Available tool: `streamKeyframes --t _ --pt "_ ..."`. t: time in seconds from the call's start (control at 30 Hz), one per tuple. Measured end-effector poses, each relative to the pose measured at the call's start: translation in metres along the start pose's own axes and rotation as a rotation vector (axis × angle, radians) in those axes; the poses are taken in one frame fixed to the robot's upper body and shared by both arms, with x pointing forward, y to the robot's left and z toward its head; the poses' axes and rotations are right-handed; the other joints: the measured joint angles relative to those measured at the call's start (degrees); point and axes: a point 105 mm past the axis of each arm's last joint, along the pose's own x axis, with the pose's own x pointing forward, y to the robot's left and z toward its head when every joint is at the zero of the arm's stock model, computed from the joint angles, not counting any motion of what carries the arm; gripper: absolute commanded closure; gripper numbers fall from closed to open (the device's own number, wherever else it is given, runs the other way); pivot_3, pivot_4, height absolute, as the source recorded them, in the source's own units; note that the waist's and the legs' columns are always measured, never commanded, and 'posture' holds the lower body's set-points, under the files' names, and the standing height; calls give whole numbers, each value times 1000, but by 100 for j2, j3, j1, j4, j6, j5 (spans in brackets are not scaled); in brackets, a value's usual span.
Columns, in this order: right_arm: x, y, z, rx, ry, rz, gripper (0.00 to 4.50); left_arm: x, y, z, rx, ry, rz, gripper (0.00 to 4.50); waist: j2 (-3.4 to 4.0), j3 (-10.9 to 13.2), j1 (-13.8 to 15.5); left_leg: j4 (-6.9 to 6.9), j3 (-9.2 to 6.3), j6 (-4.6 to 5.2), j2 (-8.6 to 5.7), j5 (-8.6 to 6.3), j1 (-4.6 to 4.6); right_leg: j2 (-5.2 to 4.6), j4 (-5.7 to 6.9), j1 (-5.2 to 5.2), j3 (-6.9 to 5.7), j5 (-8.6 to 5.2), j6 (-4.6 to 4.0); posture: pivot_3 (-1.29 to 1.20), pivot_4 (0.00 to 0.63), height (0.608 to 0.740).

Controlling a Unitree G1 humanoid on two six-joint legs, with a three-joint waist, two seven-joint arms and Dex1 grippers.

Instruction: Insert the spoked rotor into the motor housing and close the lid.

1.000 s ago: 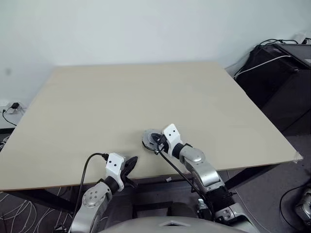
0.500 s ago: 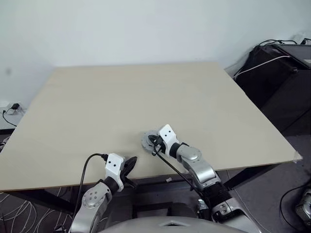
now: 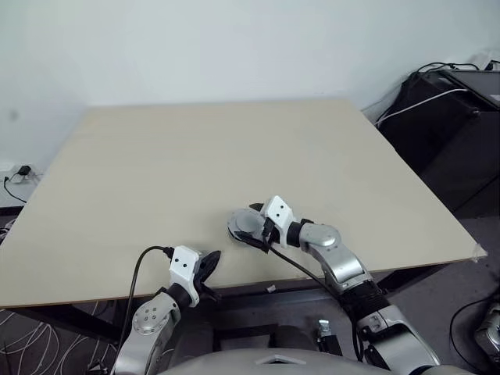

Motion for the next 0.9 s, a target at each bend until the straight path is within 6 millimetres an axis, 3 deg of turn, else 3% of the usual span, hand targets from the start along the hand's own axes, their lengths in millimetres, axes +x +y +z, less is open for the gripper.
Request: streamKeyframes --t 0.67,0.77,0.83,0.9 --pt "8 -8 -16 32 96 114 8 -3 1 -3 -15 2 32 4500 1 0 5 -1 -1 0 0 0 0 -8 0 -1 2 0 -2 0 0 740" --pt "9 -8 -17 38 96 118 562 -3 1 -4 -16 2 33 4500 2 0 4 -2 -1 -1 0 0 0 -11 1 -2 2 0 -2 0 0 740" --pt "9 -8 -16 43 96 116 1204 -3 1 -4 -17 2 34 4500 2 0 3 -4 -1 -1 0 0 0 -12 1 -3 3 0 -2 0 0 740" --pt "10 -8 -16 52 97 114 1246 -3 1 -4 -17 2 34 4500 2 0 3 -5 -1 -1 0 0 -1 -13 1 -5 4 0 -3 0 0 740"
